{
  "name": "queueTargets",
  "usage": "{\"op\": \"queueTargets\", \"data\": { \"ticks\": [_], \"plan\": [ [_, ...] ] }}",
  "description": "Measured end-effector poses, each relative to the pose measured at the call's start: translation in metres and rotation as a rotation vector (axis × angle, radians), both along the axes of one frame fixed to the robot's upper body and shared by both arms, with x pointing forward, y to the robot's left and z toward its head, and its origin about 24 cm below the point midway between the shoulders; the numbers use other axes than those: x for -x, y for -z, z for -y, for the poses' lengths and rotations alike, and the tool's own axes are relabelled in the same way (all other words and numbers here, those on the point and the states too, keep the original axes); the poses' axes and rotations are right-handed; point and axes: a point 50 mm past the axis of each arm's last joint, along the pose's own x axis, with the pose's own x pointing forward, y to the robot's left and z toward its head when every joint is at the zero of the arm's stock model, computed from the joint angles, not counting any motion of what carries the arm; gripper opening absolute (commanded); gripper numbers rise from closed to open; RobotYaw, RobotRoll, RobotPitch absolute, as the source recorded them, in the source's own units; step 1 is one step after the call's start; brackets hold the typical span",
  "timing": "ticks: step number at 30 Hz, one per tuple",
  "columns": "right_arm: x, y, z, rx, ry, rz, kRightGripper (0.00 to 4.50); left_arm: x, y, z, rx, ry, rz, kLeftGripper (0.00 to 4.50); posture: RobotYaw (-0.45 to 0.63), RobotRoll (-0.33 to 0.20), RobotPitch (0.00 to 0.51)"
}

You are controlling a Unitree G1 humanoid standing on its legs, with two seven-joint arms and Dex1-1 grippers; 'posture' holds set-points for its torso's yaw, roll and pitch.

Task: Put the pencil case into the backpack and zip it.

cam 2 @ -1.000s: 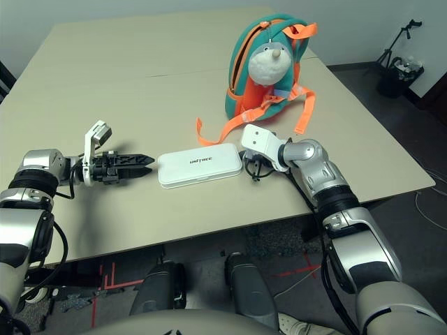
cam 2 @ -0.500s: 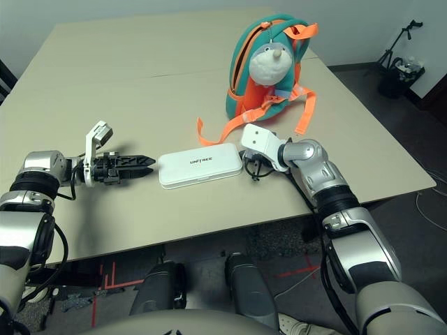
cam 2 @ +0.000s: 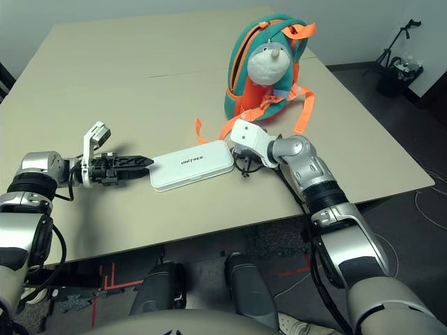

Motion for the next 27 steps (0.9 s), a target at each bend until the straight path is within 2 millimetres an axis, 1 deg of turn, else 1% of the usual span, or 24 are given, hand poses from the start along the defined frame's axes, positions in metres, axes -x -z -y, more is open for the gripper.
{"op": "queueTargets", "data": {
  "ticks": [9,15,23,27],
  "plan": [
    [-0.002,0.000,-0.002,0.051,0.013,-0.036,0.03,0.001,-0.001,0.001,-0.003,0.007,0.002,4.50,-0.11,0.000,0.112],
    [-0.001,-0.003,0.008,0.083,0.014,-0.039,0.03,0.004,-0.002,0.001,0.019,0.006,-0.008,4.50,-0.10,0.000,0.120],
    [0.002,-0.012,0.036,0.136,0.079,-0.031,0.03,0.014,-0.004,-0.008,0.030,-0.018,-0.060,4.50,-0.08,0.000,0.127],
    [0.004,-0.016,0.043,0.149,0.101,-0.029,0.03,0.017,-0.004,-0.009,0.033,-0.027,-0.081,4.50,-0.08,0.000,0.127]
  ]
}}
